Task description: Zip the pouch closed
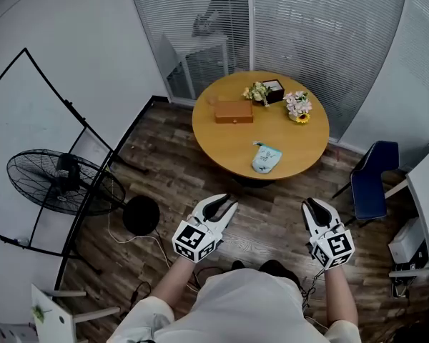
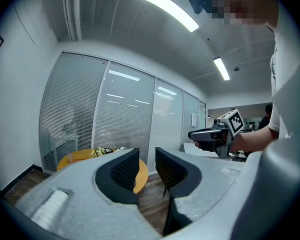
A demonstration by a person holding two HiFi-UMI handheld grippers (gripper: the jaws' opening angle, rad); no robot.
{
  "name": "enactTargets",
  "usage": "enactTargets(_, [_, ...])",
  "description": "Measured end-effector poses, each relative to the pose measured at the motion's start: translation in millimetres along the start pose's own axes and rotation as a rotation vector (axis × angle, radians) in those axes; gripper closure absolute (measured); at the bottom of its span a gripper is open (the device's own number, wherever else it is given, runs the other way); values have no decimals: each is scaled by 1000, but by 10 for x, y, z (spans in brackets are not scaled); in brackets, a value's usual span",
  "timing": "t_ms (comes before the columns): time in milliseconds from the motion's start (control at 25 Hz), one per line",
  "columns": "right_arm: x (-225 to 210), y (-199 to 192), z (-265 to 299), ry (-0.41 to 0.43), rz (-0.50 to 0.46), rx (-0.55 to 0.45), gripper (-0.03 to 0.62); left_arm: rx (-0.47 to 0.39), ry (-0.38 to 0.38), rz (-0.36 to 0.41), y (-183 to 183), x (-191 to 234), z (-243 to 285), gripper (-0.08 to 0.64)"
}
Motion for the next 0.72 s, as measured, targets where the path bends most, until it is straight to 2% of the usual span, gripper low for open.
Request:
enactTargets(360, [-40,-47,242,11,6,5,531,23,8,-10,-86,230,54,449])
enactTargets(720, [-543,-164,713,44,32,22,531,60,9,-21,-213,459,622,449])
Point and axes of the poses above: the fingertips, and each gripper's own axes: z forward along the fingers, x to its left, y out of its top, the point moved 7 cm from there along -z, backward along the fingers, and after that the axes turned 7 degrees about -x, right-handed, at the moved point
